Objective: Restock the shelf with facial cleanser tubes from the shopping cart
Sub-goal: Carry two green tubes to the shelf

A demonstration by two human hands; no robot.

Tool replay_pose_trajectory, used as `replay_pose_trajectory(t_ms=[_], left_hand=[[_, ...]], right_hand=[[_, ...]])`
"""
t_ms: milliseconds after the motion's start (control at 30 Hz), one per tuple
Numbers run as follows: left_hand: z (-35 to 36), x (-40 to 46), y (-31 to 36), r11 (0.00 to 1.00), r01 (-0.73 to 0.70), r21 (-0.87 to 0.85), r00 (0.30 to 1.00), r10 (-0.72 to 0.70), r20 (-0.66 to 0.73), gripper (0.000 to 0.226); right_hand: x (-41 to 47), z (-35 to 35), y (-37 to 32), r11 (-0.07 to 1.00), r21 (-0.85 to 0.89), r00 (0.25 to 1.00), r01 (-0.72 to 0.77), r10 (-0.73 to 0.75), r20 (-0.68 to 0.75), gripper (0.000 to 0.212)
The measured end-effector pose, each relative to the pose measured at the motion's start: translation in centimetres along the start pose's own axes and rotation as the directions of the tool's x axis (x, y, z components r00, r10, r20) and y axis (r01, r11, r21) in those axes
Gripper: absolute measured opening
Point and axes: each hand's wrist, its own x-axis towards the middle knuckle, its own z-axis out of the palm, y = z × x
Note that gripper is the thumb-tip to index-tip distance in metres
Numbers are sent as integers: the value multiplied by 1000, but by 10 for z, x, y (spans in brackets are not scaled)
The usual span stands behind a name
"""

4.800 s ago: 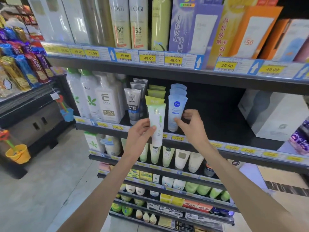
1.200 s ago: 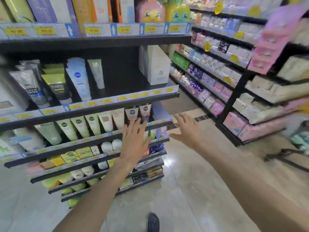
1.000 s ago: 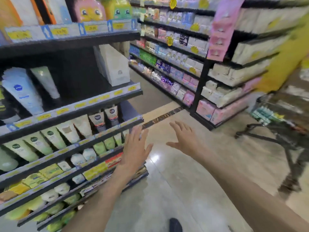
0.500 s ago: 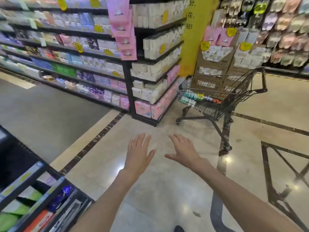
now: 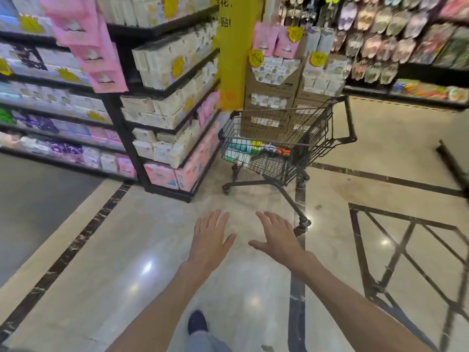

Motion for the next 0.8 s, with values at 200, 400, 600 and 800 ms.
replay_pose_trajectory(t_ms=[200,400,600,800], left_hand=[[22,122,-24,996,-72,-43,996,74,40,62],[23,246,-61,987,-151,-60,985,155,77,69],[10,354,-92,979,-153,-135,980,168,105,58],[23,451,-121,976,-137,-169,979,160,127,57]], right_hand=[[103,-7,25,997,0,997,-74,74,-8,89],[213,-29,30,984,5,984,-179,179,-9,88],[311,-50,40,969,27,969,-245,245,-13,87],[408,-60,67,963,31,963,-267,268,-21,86]])
